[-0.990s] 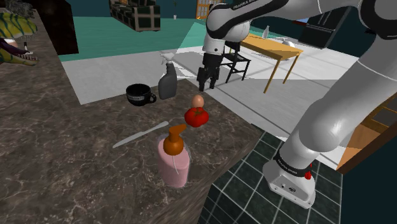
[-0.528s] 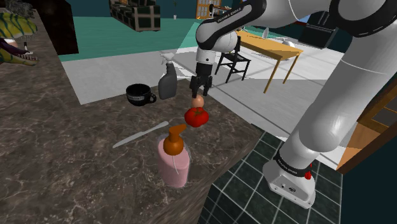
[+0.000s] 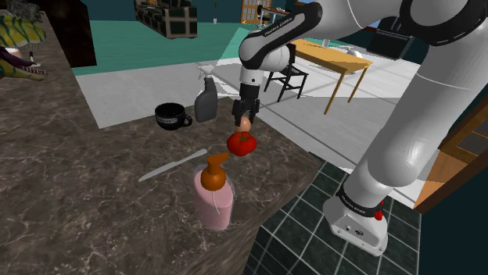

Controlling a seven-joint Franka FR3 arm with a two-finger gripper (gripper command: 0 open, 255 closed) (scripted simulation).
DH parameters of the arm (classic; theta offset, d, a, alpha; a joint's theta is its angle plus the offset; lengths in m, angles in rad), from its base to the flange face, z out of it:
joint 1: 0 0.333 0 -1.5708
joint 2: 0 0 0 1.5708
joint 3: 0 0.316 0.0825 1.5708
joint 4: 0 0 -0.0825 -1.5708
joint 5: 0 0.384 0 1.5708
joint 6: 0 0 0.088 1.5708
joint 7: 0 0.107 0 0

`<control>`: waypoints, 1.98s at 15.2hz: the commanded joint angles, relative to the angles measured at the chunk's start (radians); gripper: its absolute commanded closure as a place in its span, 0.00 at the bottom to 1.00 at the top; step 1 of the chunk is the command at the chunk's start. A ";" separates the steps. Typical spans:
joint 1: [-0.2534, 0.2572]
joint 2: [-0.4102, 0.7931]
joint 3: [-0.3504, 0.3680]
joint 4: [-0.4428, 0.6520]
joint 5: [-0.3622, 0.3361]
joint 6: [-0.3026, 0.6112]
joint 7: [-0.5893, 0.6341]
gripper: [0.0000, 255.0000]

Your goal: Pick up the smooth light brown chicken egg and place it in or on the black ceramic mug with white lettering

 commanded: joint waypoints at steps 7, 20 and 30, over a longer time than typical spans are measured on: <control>0.000 0.000 0.000 0.000 0.000 0.000 0.000 1.00; -0.002 -0.053 -0.002 0.037 -0.015 -0.087 0.025 1.00; -0.005 -0.111 -0.005 0.109 -0.031 -0.213 0.058 1.00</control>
